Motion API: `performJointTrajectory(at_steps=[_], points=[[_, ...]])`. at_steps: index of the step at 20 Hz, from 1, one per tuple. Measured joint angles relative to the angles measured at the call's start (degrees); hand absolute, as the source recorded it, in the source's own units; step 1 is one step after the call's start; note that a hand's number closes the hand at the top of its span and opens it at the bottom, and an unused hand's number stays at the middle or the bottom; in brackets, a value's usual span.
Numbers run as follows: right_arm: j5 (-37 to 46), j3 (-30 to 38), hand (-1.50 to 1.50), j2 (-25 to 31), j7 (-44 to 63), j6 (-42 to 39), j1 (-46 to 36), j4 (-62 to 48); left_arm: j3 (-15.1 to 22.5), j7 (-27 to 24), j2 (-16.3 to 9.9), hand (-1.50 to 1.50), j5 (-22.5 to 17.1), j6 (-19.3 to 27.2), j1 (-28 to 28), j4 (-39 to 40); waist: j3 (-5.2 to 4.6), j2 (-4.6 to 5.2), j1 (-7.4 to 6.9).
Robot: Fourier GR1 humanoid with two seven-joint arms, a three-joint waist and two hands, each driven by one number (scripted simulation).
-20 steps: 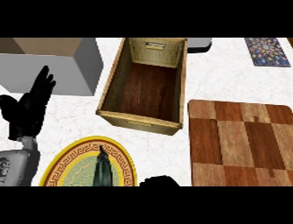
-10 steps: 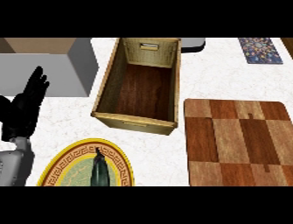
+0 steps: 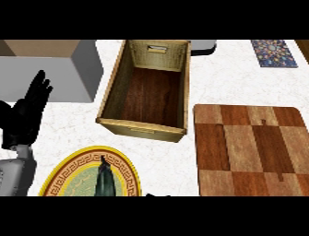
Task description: Pick the cupcake from the cutting board and place it in the basket
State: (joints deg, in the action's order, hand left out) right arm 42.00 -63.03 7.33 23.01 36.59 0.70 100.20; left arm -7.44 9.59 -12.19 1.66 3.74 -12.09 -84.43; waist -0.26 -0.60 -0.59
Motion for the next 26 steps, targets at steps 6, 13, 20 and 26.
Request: performJointTrajectory(at_steps=[6, 13, 20, 26], points=[[4.62, -0.45, 1.5, 1.08, 4.0, 5.08, -2.11, -0.19, -0.03, -0.13, -0.02, 0.0, 0.07, 0.03, -0.01, -0.01, -0.11, 0.19, -0.31], [12.2, -0.26, 1.5, 2.04, 10.25, 6.25, -4.32, -0.34, 0.21, -0.1, 0.01, 0.0, -0.09, -0.4, -0.02, -0.14, -0.2, 0.4, -0.89], [19.14, 0.23, 1.5, 2.31, 17.0, 3.33, -7.17, -0.85, 0.72, 0.17, 0.27, 0.0, 0.0, -0.52, -0.56, -0.37, -0.2, 0.82, -1.84], [20.41, 4.18, 1.5, -1.12, 24.0, -1.0, -11.96, -0.22, 1.34, 0.38, 0.7, 0.0, 0.17, -0.52, -1.25, -0.5, -0.11, 1.22, -2.63]])
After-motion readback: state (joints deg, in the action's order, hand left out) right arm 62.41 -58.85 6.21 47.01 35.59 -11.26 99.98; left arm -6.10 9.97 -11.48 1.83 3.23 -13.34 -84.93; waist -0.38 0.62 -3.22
